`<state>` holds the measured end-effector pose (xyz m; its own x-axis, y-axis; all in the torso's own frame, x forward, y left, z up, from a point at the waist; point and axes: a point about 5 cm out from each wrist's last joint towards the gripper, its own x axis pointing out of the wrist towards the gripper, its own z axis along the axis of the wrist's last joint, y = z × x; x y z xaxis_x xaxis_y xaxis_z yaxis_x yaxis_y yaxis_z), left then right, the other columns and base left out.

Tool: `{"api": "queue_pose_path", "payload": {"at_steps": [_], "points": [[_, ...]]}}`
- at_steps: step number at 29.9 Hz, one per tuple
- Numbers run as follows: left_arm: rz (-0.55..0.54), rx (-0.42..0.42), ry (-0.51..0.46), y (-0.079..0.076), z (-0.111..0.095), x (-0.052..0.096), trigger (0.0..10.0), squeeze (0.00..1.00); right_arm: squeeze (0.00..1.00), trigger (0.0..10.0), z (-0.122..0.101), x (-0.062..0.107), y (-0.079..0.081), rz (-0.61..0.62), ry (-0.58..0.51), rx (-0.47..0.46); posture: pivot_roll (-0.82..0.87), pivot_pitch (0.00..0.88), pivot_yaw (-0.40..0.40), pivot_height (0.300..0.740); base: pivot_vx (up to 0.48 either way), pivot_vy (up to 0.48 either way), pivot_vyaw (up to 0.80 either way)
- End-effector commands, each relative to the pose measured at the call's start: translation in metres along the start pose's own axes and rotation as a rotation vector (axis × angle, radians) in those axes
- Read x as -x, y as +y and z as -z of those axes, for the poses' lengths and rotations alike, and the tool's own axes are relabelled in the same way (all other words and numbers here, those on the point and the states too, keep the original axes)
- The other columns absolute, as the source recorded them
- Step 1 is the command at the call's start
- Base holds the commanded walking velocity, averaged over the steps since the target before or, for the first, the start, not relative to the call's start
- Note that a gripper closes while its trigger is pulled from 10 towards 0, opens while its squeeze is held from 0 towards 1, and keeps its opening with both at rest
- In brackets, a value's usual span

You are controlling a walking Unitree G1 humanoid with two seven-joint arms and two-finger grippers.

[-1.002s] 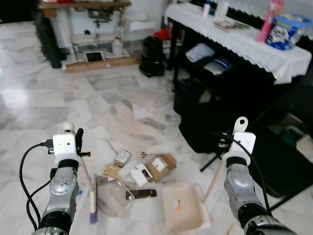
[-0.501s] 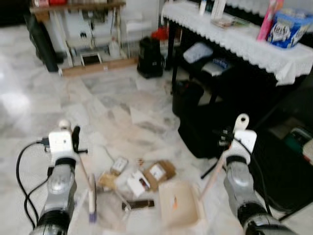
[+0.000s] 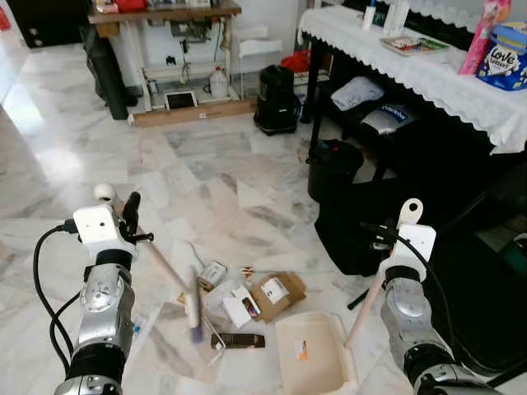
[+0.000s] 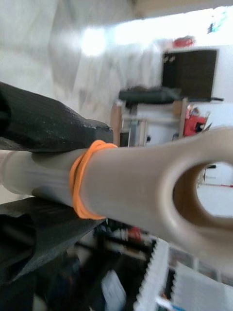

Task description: Sweep floor

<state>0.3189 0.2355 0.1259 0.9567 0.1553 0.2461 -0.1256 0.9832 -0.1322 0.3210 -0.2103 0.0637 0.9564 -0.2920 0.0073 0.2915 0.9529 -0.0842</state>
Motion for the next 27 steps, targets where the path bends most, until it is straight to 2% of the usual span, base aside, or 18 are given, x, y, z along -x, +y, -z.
{"api": "queue_pose_path", "payload": {"at_steps": [1,3,7,8,11,15,18,24,27], "points": [[0.027,0.083,-0.032,-0.004,-0.011,-0.006,10.0,0.0,0.0,10.0,-0.006,-0.004,0.0,0.0,-0.02,0.001,0.07,0.0,-0.019,0.74,0.0,0.0,0.0],[0.043,0.12,-0.013,-0.005,-0.01,-0.007,10.0,0.0,0.0,10.0,-0.006,-0.004,0.001,-0.002,-0.019,0.001,0.07,0.0,-0.018,0.74,0.0,0.0,0.0],[0.094,0.139,0.042,-0.005,-0.005,-0.004,10.0,0.0,0.0,10.0,-0.005,-0.004,0.001,-0.003,-0.016,0.0,0.07,0.0,-0.018,0.74,0.0,0.0,0.0],[0.157,0.164,0.1,-0.009,0.001,0.001,10.0,0.0,0.0,10.0,-0.005,-0.003,0.001,-0.004,-0.013,0.001,0.07,0.0,-0.019,0.74,0.0,0.0,0.0],[0.208,0.16,0.154,-0.009,0.008,0.008,10.0,0.0,0.0,10.0,-0.004,-0.003,0.002,-0.005,-0.011,0.002,0.07,0.0,-0.018,0.74,0.0,0.0,0.0],[0.198,0.159,0.154,-0.006,0.007,0.009,10.0,0.0,0.0,10.0,-0.004,-0.003,0.002,-0.005,-0.01,0.001,0.07,0.0,-0.019,0.74,0.0,0.0,0.0],[0.156,0.122,0.16,0.006,0.004,0.01,10.0,0.0,0.0,10.0,-0.003,-0.003,0.003,-0.008,-0.004,0.002,0.08,0.0,-0.02,0.74,0.0,0.0,0.0],[0.133,0.089,0.173,0.008,0.009,0.013,10.0,0.0,0.0,10.0,-0.003,-0.003,0.004,-0.01,-0.001,0.0,0.08,0.0,-0.02,0.74,0.0,0.0,0.0],[0.14,0.044,0.199,0.007,0.014,0.015,10.0,0.0,0.0,10.0,-0.003,-0.003,0.004,-0.01,0.0,0.001,0.08,0.0,-0.02,0.74,0.0,0.0,0.0]]}}
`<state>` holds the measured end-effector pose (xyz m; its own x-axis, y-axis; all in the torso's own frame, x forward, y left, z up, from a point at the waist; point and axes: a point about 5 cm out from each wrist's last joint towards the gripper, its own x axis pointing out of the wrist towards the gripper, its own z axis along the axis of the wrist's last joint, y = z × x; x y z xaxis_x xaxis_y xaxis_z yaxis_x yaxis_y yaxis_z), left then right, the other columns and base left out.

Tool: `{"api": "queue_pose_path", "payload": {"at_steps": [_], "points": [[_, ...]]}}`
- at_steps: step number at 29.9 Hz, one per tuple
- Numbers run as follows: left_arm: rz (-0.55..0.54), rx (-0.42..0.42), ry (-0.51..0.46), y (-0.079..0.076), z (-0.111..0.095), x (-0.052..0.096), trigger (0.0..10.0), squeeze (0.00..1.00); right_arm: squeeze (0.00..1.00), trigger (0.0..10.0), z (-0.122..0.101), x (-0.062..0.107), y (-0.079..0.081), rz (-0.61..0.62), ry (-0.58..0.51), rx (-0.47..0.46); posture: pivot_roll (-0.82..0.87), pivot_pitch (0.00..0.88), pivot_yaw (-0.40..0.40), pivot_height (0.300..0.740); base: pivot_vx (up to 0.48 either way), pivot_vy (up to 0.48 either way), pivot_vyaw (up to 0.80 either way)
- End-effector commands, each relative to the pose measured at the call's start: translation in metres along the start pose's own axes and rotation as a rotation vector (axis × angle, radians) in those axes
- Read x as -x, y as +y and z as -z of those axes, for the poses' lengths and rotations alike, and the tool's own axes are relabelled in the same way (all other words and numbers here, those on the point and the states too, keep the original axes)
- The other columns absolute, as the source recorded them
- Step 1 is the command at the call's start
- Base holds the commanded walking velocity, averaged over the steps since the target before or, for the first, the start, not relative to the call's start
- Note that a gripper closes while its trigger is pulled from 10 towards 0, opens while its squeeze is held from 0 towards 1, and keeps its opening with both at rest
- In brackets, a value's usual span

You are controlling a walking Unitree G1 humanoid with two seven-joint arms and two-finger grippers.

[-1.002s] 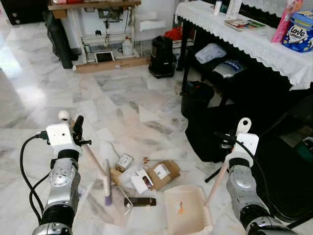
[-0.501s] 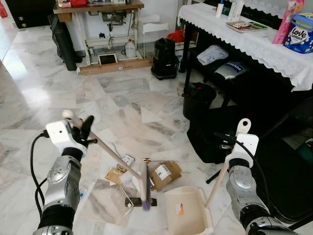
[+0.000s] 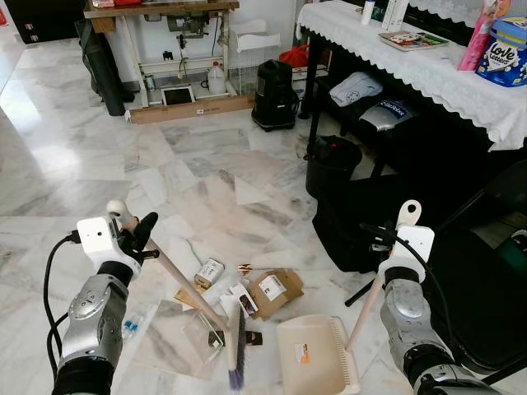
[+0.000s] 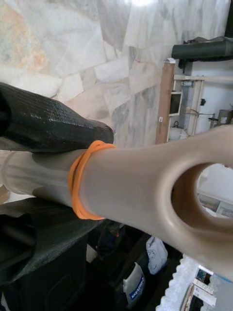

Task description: Sweep floor

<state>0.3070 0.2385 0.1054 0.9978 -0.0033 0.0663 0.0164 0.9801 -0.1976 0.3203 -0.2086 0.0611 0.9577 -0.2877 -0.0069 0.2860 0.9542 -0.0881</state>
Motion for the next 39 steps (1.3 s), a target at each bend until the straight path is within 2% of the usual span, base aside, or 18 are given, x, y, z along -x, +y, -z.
{"api": "queue_pose_path", "payload": {"at_steps": [1,9,13,20,23,34,37,39], "points": [[0.006,-0.045,-0.005,0.0,-0.002,0.0,10.0,0.0,0.0,10.0,-0.006,-0.004,0.002,-0.004,-0.014,-0.003,0.08,0.0,-0.02,0.74,0.0,0.0,0.0],[-0.038,-0.141,0.008,0.004,0.0,-0.001,10.0,0.0,0.0,10.0,-0.006,-0.004,0.0,0.004,-0.014,0.001,0.08,0.0,-0.018,0.74,0.0,0.0,0.0],[-0.019,-0.158,0.033,0.003,0.005,0.0,10.0,0.0,0.0,10.0,-0.006,-0.005,0.0,0.005,-0.014,0.001,0.08,0.0,-0.017,0.74,0.0,0.0,0.0],[0.0,-0.257,0.066,0.001,0.013,0.002,10.0,0.0,0.0,10.0,-0.006,-0.005,-0.001,0.005,-0.013,0.003,0.08,0.0,-0.02,0.74,0.0,0.0,0.0],[0.009,-0.327,0.082,-0.001,0.016,0.002,10.0,0.0,0.0,10.0,-0.006,-0.005,-0.001,0.005,-0.013,0.004,0.08,0.0,-0.019,0.74,0.0,0.0,0.0],[-0.001,-0.435,0.076,0.001,0.015,0.002,10.0,0.0,0.0,10.0,-0.005,-0.004,0.0,0.005,-0.007,0.005,0.08,0.0,-0.018,0.74,0.0,0.0,0.0],[0.013,-0.487,0.082,-0.001,0.016,0.002,10.0,0.0,0.0,10.0,-0.004,-0.004,0.0,0.004,-0.004,0.005,0.08,0.0,-0.018,0.74,0.0,0.0,0.0],[0.036,-0.485,0.083,-0.003,0.017,0.001,10.0,0.0,0.0,10.0,-0.004,-0.004,0.0,0.004,-0.004,0.006,0.08,0.0,-0.018,0.74,0.0,0.0,0.0]]}}
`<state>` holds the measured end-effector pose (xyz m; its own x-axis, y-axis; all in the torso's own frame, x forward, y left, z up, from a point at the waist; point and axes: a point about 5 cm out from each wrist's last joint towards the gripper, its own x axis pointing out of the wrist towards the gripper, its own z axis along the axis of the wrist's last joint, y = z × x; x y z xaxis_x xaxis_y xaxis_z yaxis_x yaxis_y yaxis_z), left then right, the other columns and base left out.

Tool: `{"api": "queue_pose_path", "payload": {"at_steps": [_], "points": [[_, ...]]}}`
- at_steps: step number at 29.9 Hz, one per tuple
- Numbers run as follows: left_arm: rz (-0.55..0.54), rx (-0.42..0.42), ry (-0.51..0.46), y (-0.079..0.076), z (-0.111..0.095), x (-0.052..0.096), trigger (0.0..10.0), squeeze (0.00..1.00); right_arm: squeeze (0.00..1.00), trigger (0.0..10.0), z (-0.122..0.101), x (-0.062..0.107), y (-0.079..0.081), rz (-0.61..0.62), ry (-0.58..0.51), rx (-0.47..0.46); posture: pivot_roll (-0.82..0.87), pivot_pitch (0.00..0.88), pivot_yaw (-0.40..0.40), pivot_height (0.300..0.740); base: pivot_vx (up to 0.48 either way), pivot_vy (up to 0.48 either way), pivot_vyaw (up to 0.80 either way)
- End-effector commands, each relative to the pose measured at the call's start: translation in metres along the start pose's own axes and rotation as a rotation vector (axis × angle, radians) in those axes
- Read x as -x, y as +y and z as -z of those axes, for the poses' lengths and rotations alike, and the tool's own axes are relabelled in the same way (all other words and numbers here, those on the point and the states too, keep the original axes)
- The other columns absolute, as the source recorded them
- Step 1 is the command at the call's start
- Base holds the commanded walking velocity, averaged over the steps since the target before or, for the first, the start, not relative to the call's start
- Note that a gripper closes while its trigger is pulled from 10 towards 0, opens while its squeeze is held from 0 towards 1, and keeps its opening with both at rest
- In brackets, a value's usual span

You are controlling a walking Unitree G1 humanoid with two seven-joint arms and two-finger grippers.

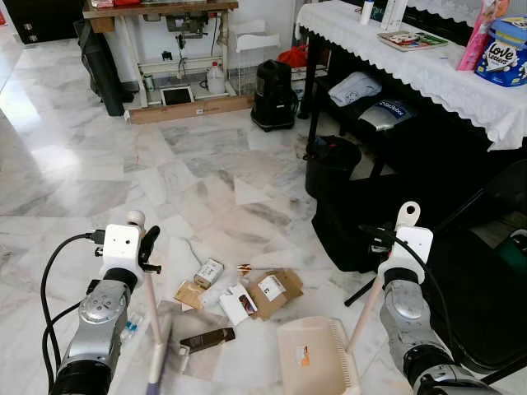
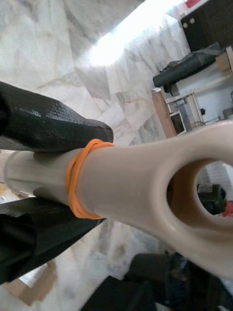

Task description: Sweep floor

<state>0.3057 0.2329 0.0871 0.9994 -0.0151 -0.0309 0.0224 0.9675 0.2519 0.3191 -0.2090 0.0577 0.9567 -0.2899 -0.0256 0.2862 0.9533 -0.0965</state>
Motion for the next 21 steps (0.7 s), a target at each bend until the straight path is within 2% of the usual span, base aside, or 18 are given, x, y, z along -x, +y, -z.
{"api": "queue_pose_path", "payload": {"at_steps": [1,6,10,11,12,14,21], "points": [[0.047,-0.015,-0.023,-0.004,-0.004,-0.002,10.0,0.0,0.0,10.0,-0.008,-0.005,0.0,0.004,-0.023,-0.003,0.08,0.0,-0.018,0.74,0.0,0.0,0.0],[0.14,0.013,-0.028,-0.012,-0.007,-0.002,10.0,0.0,0.0,10.0,-0.008,-0.006,0.0,0.006,-0.023,-0.003,0.08,0.0,-0.016,0.74,0.0,0.0,0.0],[0.204,-0.082,0.026,-0.014,-0.001,-0.002,10.0,0.0,0.0,10.0,-0.008,-0.006,0.001,0.005,-0.022,-0.004,0.09,0.0,-0.015,0.74,0.0,0.0,0.0],[0.202,-0.132,0.054,-0.013,0.003,-0.002,10.0,0.0,0.0,10.0,-0.008,-0.006,0.001,0.005,-0.022,-0.005,0.08,0.0,-0.013,0.74,0.0,0.0,0.0],[0.202,-0.132,0.054,-0.013,0.003,-0.002,10.0,0.0,0.0,10.0,-0.008,-0.006,0.001,0.005,-0.022,-0.005,0.08,0.0,-0.013,0.74,0.0,0.0,0.0],[0.184,-0.19,0.099,-0.012,0.011,-0.001,10.0,0.0,0.0,10.0,-0.008,-0.005,0.002,0.005,-0.02,-0.006,0.08,0.0,-0.011,0.74,0.0,0.0,0.0],[0.167,-0.219,0.11,-0.014,0.013,-0.001,10.0,0.0,0.0,10.0,-0.008,-0.006,0.001,0.007,-0.021,-0.005,0.08,0.0,-0.012,0.74,0.0,0.0,0.0]]}}
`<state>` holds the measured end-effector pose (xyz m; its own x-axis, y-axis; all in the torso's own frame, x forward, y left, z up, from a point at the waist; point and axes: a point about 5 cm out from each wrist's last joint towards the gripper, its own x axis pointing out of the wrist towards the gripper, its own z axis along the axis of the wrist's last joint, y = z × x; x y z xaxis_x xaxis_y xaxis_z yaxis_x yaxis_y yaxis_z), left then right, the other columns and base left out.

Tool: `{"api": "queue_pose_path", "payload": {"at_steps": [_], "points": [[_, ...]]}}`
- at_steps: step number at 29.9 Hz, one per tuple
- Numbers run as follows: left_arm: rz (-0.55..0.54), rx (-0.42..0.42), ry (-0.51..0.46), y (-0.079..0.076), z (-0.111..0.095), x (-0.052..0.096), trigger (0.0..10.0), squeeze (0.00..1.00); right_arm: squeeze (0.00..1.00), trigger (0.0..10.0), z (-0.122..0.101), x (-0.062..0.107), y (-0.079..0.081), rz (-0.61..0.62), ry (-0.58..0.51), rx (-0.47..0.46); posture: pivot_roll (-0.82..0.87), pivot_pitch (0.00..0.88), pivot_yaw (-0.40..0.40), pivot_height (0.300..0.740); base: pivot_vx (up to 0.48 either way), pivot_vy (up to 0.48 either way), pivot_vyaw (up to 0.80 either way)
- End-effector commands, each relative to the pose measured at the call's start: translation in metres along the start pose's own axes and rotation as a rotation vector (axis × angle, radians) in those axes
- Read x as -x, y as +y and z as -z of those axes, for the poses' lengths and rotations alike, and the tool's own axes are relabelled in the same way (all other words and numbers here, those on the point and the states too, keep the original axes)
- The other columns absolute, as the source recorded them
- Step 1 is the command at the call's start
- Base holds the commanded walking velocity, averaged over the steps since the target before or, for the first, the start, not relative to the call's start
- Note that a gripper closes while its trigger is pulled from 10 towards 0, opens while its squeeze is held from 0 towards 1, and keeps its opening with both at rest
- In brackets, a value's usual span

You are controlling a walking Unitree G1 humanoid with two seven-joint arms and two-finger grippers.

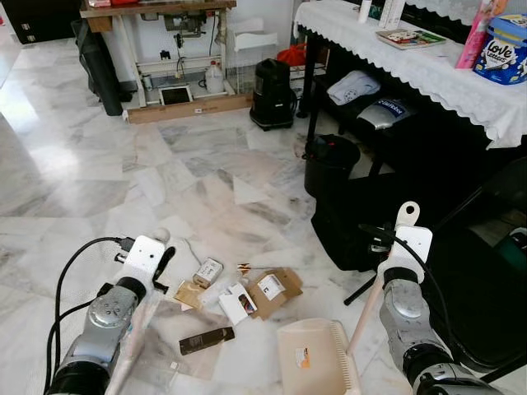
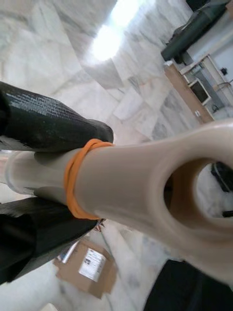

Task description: Sweep floor

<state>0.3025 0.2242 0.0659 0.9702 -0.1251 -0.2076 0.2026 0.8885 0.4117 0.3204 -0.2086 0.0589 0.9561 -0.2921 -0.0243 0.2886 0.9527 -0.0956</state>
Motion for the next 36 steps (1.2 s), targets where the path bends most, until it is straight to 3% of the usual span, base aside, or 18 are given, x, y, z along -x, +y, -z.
{"api": "queue_pose_path", "payload": {"at_steps": [1,9,15,23,36], "points": [[-0.02,-0.026,-0.03,0.002,-0.007,-0.003,10.0,0.0,0.0,10.0,-0.007,-0.004,0.0,0.006,-0.019,-0.004,0.08,0.0,-0.011,0.74,0.0,0.0,0.0],[-0.099,0.041,-0.124,0.006,-0.02,-0.006,10.0,0.0,0.0,10.0,-0.005,-0.003,0.0,0.006,-0.017,-0.004,0.08,0.0,-0.009,0.74,0.0,0.0,0.0],[-0.228,0.115,-0.229,0.02,-0.031,-0.003,10.0,0.0,0.0,10.0,0.0,-0.001,-0.001,0.004,0.005,0.001,0.07,0.0,-0.008,0.74,0.0,0.0,0.0],[-0.258,0.206,-0.24,0.02,-0.029,-0.005,10.0,0.0,0.0,10.0,0.01,0.003,0.003,0.008,0.07,-0.016,0.05,0.0,0.005,0.74,0.0,0.0,0.0],[-0.235,0.221,-0.253,0.019,-0.029,-0.004,10.0,0.0,0.0,10.0,0.018,0.008,0.016,-0.01,0.133,-0.031,0.08,0.0,0.019,0.74,0.0,0.0,0.0]]}}
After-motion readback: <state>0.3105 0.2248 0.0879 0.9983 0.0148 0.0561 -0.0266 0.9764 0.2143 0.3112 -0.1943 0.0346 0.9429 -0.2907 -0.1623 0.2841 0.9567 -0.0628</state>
